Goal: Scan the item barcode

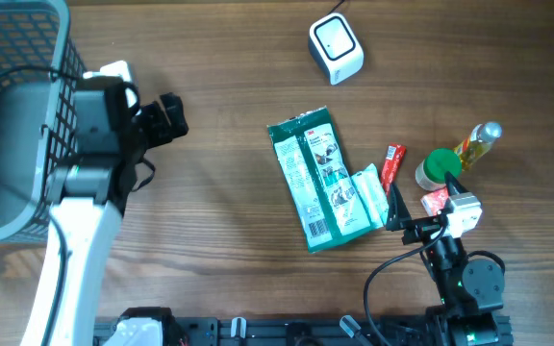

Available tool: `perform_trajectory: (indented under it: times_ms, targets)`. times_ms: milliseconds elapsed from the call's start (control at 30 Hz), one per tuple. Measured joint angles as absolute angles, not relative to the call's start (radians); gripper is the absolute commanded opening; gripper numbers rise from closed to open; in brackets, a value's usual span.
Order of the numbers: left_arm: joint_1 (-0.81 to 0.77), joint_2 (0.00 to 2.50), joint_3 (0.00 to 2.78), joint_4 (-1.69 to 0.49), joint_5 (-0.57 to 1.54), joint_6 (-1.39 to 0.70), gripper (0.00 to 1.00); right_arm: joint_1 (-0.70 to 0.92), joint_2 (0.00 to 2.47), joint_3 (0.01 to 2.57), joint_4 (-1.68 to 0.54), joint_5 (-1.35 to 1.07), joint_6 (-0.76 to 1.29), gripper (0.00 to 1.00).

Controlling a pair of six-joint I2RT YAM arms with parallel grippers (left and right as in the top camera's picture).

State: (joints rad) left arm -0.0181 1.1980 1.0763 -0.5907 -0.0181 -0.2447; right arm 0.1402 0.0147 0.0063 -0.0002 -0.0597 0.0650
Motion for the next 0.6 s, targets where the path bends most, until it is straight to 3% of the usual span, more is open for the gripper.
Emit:
perform_trajectory:
  times_ms: [433, 600]
  targets:
    - [-0.025, 1.102, 1.071, -0.624, -0.019, -0.245, 1.0, 0.14, 0.015, 0.006, 0.0, -0.06, 0.065, 1.0]
    - [-0.095, 1.064, 1.07, -0.663, -0.023, -0.245, 1.0, 0.14, 0.015, 0.006, 0.0, -0.06, 0.065, 1.0]
